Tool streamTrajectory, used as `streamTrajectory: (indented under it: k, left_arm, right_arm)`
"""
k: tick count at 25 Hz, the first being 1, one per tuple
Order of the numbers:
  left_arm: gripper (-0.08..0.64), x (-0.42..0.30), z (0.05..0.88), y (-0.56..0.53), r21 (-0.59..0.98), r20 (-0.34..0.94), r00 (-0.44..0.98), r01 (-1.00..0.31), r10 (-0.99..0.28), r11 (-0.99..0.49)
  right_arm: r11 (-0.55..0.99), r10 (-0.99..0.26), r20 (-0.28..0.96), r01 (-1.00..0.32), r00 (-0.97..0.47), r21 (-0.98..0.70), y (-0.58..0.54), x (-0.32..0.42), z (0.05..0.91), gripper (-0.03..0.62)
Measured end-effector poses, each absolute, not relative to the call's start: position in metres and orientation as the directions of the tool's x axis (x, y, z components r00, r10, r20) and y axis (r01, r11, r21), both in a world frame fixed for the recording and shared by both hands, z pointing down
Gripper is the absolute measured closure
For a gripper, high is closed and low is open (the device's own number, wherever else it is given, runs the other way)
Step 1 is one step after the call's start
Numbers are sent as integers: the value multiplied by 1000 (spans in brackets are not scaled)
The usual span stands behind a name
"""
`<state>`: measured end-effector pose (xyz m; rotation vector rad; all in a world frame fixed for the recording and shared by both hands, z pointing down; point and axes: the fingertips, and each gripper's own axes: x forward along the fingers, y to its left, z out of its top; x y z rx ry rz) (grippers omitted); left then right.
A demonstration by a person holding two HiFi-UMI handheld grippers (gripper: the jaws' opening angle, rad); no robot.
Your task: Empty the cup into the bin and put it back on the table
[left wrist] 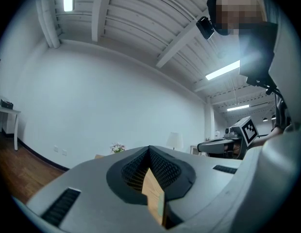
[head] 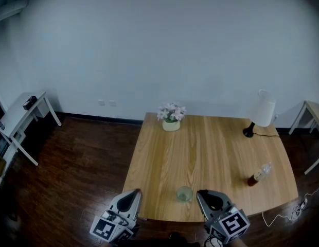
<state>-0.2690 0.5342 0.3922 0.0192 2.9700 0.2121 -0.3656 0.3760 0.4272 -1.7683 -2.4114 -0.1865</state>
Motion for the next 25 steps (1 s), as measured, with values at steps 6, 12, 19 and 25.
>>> streamTrajectory:
  k: [6, 12, 19, 25]
  left_arm:
    - [555, -274, 388, 530, 125, -162, -987, -29, -9, 992]
    - [555, -279, 388, 524, 118, -155, -987, -53, -34, 992]
    - [555, -280, 391, 523, 126, -144, -989, -60, -42, 990]
    - [555, -283, 391, 522, 131, -146, -988, -69, -49, 989]
  right_arm:
    - [312, 932, 193, 950, -308, 11, 377, -370, 428, 591]
    - [309, 930, 205, 951, -304, 7, 378, -371, 429, 591]
    - [312, 929, 210, 950, -306, 6, 380, -371, 430, 591]
    - [315, 925, 220, 949, -309, 9, 378, -374, 432, 591]
